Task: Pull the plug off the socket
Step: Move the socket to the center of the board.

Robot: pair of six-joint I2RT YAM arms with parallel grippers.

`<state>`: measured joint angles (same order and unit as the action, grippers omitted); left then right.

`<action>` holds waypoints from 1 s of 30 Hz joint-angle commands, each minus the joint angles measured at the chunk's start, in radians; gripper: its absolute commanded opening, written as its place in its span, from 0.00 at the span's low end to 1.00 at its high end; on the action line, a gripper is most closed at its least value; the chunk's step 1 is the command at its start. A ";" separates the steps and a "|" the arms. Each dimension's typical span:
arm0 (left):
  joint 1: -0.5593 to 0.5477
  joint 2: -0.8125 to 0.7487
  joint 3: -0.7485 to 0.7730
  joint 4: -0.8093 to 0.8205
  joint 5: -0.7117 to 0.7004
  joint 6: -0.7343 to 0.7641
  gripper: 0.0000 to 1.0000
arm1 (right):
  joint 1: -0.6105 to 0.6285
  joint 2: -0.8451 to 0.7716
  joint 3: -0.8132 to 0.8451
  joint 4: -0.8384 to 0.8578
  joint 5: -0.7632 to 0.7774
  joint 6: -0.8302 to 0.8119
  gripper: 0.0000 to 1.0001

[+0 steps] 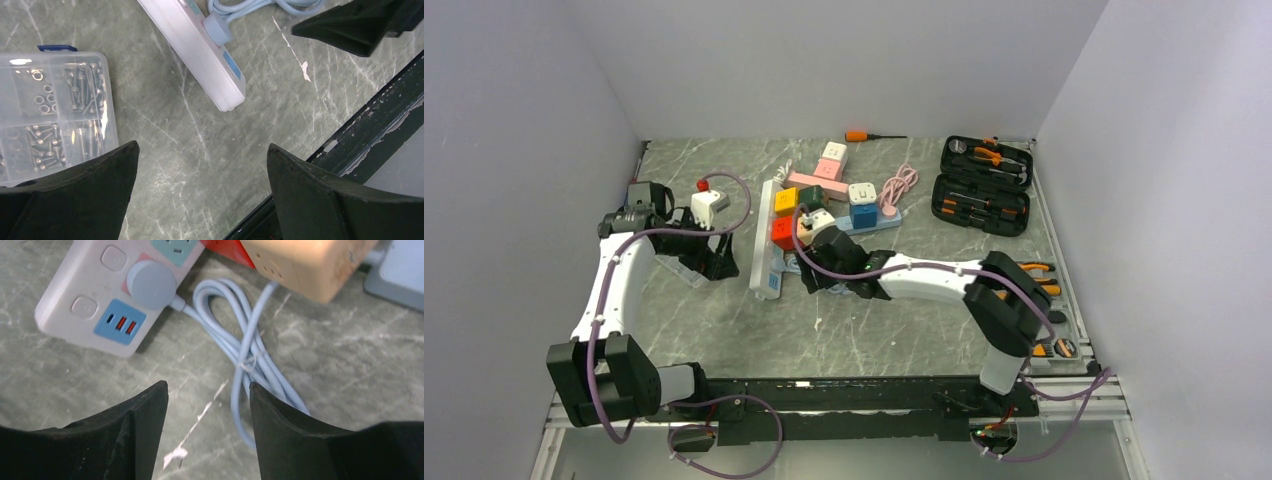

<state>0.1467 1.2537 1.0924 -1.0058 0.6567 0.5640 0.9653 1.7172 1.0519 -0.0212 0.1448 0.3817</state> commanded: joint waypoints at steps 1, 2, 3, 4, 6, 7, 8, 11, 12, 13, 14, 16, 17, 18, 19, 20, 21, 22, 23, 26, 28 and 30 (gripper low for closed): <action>0.001 -0.045 -0.035 0.047 0.006 0.023 0.99 | 0.007 0.097 0.112 0.063 0.065 -0.121 0.64; 0.001 -0.050 -0.044 0.054 0.008 0.025 0.99 | 0.007 0.118 0.127 0.068 0.080 -0.138 0.64; 0.001 -0.056 -0.053 0.059 0.010 0.028 0.99 | 0.007 0.140 0.141 0.072 0.094 -0.153 0.64; 0.001 -0.059 -0.061 0.066 0.013 0.030 1.00 | 0.007 0.161 0.154 0.074 0.116 -0.166 0.65; 0.001 -0.065 -0.077 0.083 0.017 0.031 0.99 | 0.007 0.195 0.170 0.074 0.138 -0.188 0.65; 0.000 -0.071 -0.090 0.091 0.022 0.037 0.99 | 0.006 0.210 0.173 0.073 0.146 -0.195 0.65; 0.001 -0.079 -0.102 0.099 0.026 0.045 0.99 | 0.007 0.221 0.171 0.073 0.149 -0.201 0.65; 0.000 -0.109 -0.146 0.142 0.053 0.074 0.99 | 0.007 0.235 0.141 0.075 0.147 -0.197 0.60; -0.001 -0.122 -0.160 0.163 0.063 0.091 0.99 | 0.007 0.230 0.123 0.077 0.144 -0.190 0.57; 0.000 -0.137 -0.171 0.176 0.073 0.109 0.99 | 0.007 0.223 0.100 0.080 0.138 -0.180 0.54; 0.000 -0.152 -0.180 0.193 0.086 0.130 0.99 | 0.007 0.214 0.078 0.086 0.132 -0.172 0.50; 0.001 -0.189 -0.201 0.227 0.115 0.176 0.99 | 0.007 0.192 0.024 0.098 0.121 -0.156 0.40; 0.001 -0.208 -0.210 0.244 0.131 0.198 0.99 | 0.007 0.180 0.003 0.100 0.117 -0.145 0.35; 0.001 -0.226 -0.215 0.254 0.145 0.219 0.99 | 0.008 0.166 -0.020 0.100 0.114 -0.135 0.30; -0.001 -0.239 -0.218 0.255 0.163 0.250 0.99 | 0.008 0.151 -0.043 0.099 0.110 -0.124 0.25; -0.001 -0.249 -0.217 0.241 0.181 0.294 0.99 | 0.009 0.132 -0.067 0.104 0.108 -0.112 0.21; -0.002 -0.254 -0.215 0.229 0.196 0.338 0.99 | 0.008 0.109 -0.092 0.109 0.106 -0.095 0.17; -0.001 -0.262 -0.218 0.225 0.204 0.380 0.99 | 0.009 0.096 -0.115 0.112 0.105 -0.085 0.13; -0.002 -0.273 -0.226 0.229 0.207 0.418 0.99 | 0.008 0.072 -0.138 0.114 0.103 -0.070 0.11; -0.001 -0.300 -0.276 0.250 0.188 0.577 0.99 | 0.009 0.012 -0.200 0.116 0.087 -0.038 0.07; -0.001 -0.315 -0.321 0.294 0.172 0.685 0.99 | 0.010 -0.024 -0.236 0.108 0.070 -0.026 0.04; -0.002 -0.332 -0.362 0.342 0.180 0.774 0.99 | 0.012 -0.066 -0.266 0.086 0.059 -0.013 0.01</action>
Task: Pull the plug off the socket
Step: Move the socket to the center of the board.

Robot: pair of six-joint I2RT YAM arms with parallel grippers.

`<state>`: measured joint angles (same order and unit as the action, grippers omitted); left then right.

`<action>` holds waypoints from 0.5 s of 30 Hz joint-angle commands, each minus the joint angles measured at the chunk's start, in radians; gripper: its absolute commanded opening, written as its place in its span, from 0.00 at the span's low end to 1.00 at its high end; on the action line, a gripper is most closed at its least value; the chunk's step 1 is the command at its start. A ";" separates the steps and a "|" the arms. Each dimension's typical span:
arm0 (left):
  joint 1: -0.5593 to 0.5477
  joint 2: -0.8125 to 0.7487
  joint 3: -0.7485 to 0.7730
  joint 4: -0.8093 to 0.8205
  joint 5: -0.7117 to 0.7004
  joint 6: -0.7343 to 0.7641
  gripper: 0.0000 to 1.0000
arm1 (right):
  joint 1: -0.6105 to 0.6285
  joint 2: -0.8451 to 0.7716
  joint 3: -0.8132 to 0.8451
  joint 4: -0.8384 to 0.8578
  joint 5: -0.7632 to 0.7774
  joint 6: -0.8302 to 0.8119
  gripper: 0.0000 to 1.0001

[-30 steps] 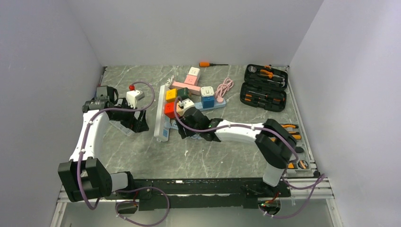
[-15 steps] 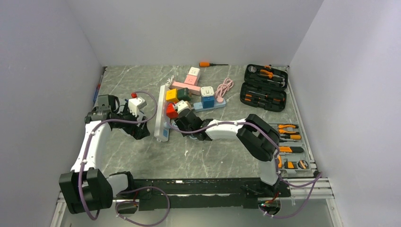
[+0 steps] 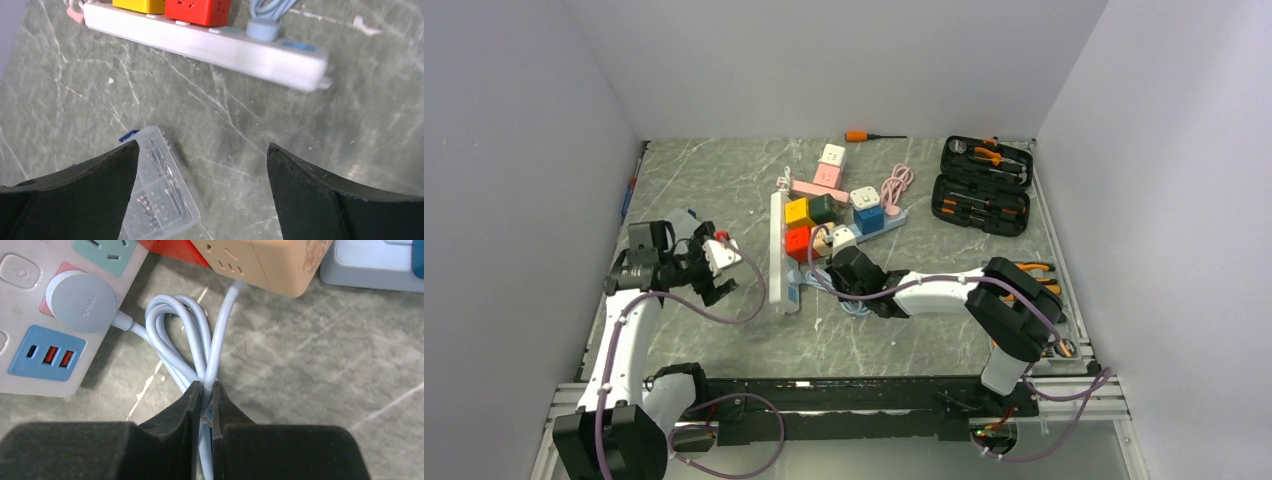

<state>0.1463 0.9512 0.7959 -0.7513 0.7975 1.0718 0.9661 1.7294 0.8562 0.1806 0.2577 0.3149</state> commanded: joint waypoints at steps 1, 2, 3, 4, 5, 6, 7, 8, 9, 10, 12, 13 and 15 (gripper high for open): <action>-0.004 -0.047 -0.089 0.113 0.052 0.308 0.99 | 0.015 -0.102 -0.091 -0.127 -0.058 0.061 0.01; -0.006 -0.063 -0.117 0.156 0.068 0.354 0.99 | 0.017 -0.126 -0.108 -0.137 -0.062 0.070 0.01; -0.011 -0.085 -0.149 0.206 0.080 0.398 1.00 | 0.020 -0.152 -0.129 -0.145 -0.066 0.080 0.01; -0.019 -0.109 -0.188 0.243 0.088 0.442 0.99 | 0.021 -0.176 -0.148 -0.153 -0.071 0.088 0.01; -0.027 -0.134 -0.227 0.283 0.096 0.508 0.99 | 0.023 -0.200 -0.164 -0.166 -0.075 0.096 0.01; -0.031 -0.165 -0.276 0.317 0.109 0.576 0.99 | 0.027 -0.220 -0.178 -0.175 -0.074 0.103 0.01; -0.033 -0.194 -0.324 0.345 0.130 0.667 0.99 | 0.028 -0.239 -0.190 -0.198 -0.070 0.111 0.01; -0.033 -0.225 -0.368 0.367 0.154 0.763 1.00 | 0.029 -0.257 -0.198 -0.213 -0.065 0.117 0.01; -0.033 -0.254 -0.414 0.395 0.183 0.830 0.99 | 0.030 -0.273 -0.207 -0.218 -0.061 0.122 0.03; -0.034 -0.277 -0.451 0.436 0.220 0.864 0.99 | 0.031 -0.289 -0.215 -0.219 -0.055 0.127 0.04; -0.042 -0.299 -0.493 0.492 0.286 0.908 0.99 | 0.031 -0.314 -0.224 -0.212 -0.050 0.133 0.05; -0.050 -0.295 -0.499 0.497 0.305 0.937 1.00 | 0.031 -0.321 -0.222 -0.209 -0.047 0.136 0.07; -0.063 -0.281 -0.504 0.494 0.350 1.011 0.99 | 0.031 -0.328 -0.204 -0.206 -0.052 0.132 0.12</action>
<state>0.1040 0.6628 0.2955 -0.3714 0.9730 1.8439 0.9829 1.4464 0.6407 0.0208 0.2352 0.4198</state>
